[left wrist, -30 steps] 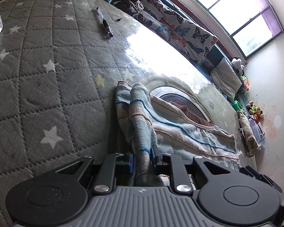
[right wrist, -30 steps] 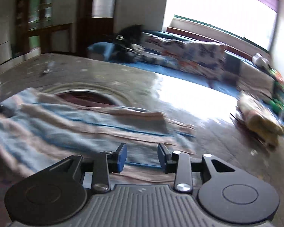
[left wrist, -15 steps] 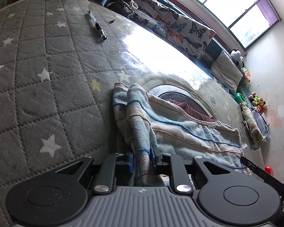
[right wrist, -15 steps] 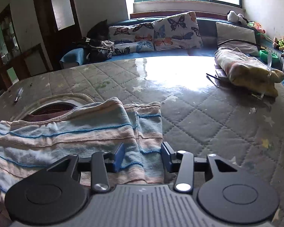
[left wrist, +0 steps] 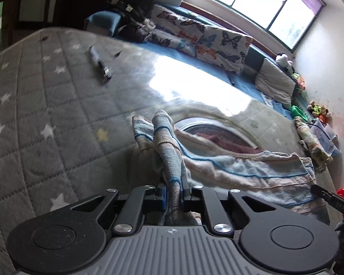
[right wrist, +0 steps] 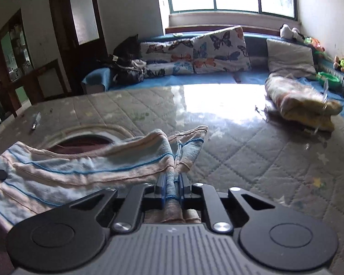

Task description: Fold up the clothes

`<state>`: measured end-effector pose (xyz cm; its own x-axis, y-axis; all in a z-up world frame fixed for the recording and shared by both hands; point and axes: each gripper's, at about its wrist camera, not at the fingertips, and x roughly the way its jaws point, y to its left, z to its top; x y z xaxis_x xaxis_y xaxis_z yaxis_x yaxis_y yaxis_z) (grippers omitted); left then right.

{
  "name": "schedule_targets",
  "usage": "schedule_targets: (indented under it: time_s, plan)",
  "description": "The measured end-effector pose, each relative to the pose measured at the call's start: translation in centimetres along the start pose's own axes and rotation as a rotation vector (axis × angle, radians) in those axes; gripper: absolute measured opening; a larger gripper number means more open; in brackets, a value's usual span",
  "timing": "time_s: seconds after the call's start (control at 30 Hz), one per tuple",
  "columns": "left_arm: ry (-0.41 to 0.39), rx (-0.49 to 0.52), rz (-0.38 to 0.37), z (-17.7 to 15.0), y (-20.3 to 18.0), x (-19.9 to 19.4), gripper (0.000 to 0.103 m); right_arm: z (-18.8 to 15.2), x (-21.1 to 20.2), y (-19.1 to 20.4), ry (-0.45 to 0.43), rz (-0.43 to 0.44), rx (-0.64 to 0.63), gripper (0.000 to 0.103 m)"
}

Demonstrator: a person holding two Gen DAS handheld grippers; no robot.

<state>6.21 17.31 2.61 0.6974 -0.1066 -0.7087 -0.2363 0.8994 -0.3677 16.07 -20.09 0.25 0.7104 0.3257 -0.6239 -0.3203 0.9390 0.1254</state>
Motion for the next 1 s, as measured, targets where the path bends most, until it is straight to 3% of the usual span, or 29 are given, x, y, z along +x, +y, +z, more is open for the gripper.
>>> schedule_targets:
  time_s: [0.2, 0.5, 1.0]
  plan:
    - [-0.023, 0.079, -0.055, 0.6, -4.2, -0.8, 0.01, 1.2, -3.5, -0.5, -0.061, -0.028, -0.021, 0.01]
    - [-0.015, 0.187, -0.107, 0.2, -11.7, 0.3, 0.01, 1.8, -8.6, -3.8, -0.124, -0.135, -0.019, 0.01]
    - [-0.021, 0.366, -0.136, -0.9, -22.8, 2.8, 0.01, 1.2, -13.8, -10.5, -0.173, -0.289, 0.027, 0.009]
